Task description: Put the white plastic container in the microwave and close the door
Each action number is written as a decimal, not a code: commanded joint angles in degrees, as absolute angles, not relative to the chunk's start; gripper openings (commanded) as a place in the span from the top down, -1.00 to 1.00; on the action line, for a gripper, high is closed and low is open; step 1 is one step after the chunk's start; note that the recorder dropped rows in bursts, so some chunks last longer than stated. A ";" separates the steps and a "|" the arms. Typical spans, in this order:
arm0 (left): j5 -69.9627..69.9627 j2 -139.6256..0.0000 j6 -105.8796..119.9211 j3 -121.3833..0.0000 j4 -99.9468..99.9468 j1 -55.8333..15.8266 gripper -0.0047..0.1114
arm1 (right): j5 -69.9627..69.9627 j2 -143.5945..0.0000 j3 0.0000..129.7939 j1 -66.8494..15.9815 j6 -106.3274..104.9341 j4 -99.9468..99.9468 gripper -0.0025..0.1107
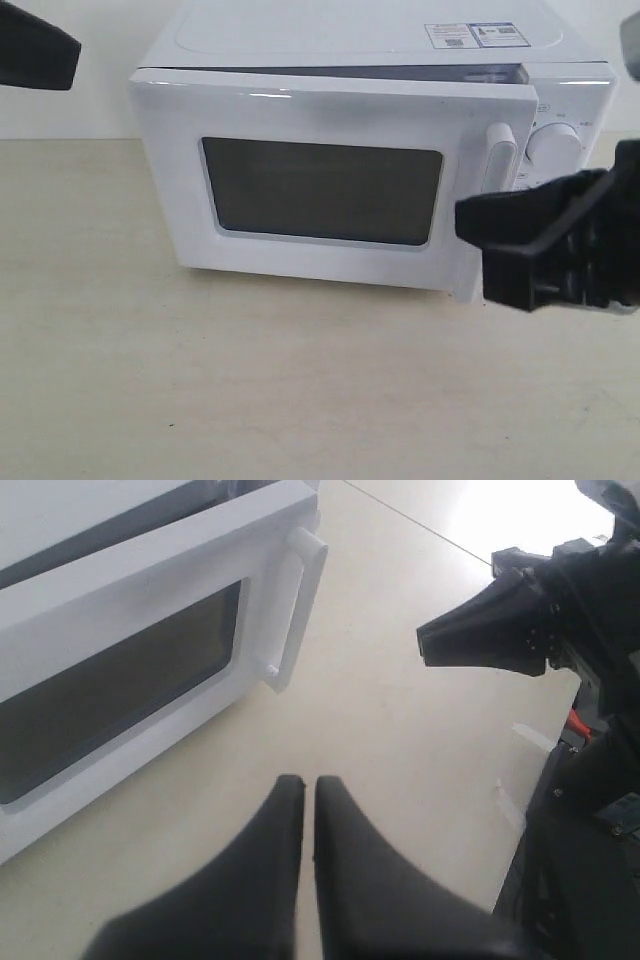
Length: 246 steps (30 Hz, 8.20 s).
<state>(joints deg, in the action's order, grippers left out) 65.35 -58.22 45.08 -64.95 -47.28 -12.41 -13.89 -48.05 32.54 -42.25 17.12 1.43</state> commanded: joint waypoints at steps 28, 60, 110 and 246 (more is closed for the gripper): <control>65.38 -57.83 44.57 -65.34 -47.25 -12.55 0.84 | 44.39 -67.22 25.34 -53.29 -28.39 -48.32 0.96; 55.61 -57.82 45.58 -65.34 -49.65 -12.55 0.84 | 55.26 -87.23 37.41 -53.13 -27.50 -51.58 0.96; 61.27 -57.82 45.58 -65.34 -54.62 -12.55 0.84 | 45.62 -88.58 45.81 -44.26 -33.36 -51.64 0.96; 56.93 -34.70 37.05 -57.40 -63.06 -12.55 0.84 | 44.15 -12.55 24.62 -54.66 -88.83 -99.95 0.96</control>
